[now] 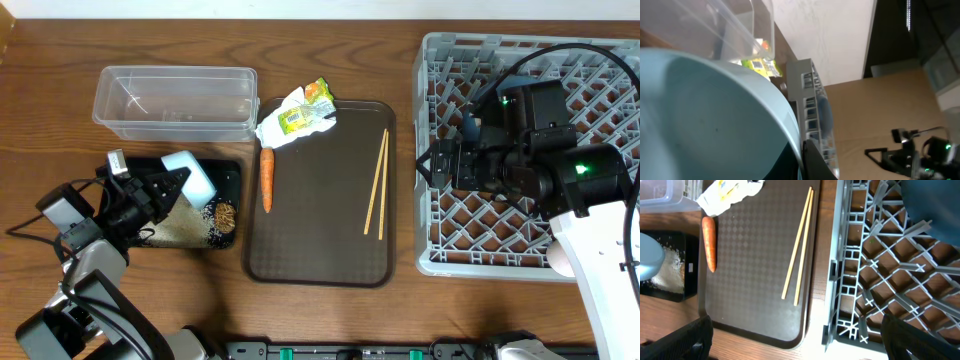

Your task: Sort waste into correct bins and load items into the dishwasher rack

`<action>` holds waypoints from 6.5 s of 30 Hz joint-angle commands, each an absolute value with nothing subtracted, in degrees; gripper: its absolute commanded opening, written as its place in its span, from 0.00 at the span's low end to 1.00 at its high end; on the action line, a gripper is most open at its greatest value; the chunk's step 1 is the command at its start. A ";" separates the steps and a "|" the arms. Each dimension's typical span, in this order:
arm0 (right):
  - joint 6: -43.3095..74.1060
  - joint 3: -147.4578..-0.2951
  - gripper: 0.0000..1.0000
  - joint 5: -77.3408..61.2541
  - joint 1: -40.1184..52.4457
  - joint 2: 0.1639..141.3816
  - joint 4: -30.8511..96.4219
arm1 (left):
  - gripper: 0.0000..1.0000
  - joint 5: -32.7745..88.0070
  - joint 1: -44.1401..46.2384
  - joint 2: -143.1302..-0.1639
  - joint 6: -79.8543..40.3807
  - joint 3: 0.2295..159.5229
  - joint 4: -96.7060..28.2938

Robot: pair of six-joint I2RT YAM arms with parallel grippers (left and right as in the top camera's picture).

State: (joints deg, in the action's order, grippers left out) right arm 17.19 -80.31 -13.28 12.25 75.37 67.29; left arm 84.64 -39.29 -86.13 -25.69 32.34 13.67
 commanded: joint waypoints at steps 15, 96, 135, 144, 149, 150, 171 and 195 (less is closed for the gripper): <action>15.57 -80.84 0.99 -13.32 12.73 75.33 69.38 | 0.06 84.55 -39.09 -84.64 -33.54 31.92 14.57; 14.52 -81.43 0.99 -12.86 -14.46 67.07 80.18 | 0.08 43.03 42.94 -125.10 -76.14 72.82 61.34; 14.48 -81.43 0.99 -12.86 -14.46 67.07 81.84 | 0.49 39.62 43.72 -128.27 -81.76 68.58 71.22; 14.48 -81.43 0.99 -12.86 -14.46 67.07 81.60 | 0.98 45.01 39.29 -128.16 -82.48 68.58 71.24; 14.50 -81.43 0.99 -12.88 -14.46 67.07 81.43 | 0.98 49.12 35.73 -127.81 -82.41 68.58 70.81; 14.50 -81.43 0.99 -12.86 -14.46 67.07 81.41 | 0.98 50.43 34.83 -127.81 -82.39 68.58 70.11; 14.04 -81.43 0.99 -12.86 -14.46 67.07 80.90 | 0.98 67.51 22.46 -119.33 -73.97 68.58 58.39; 8.05 -81.43 0.99 -24.67 -4.43 67.09 73.14 | 0.98 9.58 11.86 -66.52 -8.51 69.58 -53.17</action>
State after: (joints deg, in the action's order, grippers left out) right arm 9.26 -80.64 -22.06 -7.01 67.37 74.13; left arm 14.92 11.94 -66.74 -15.18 69.12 -52.05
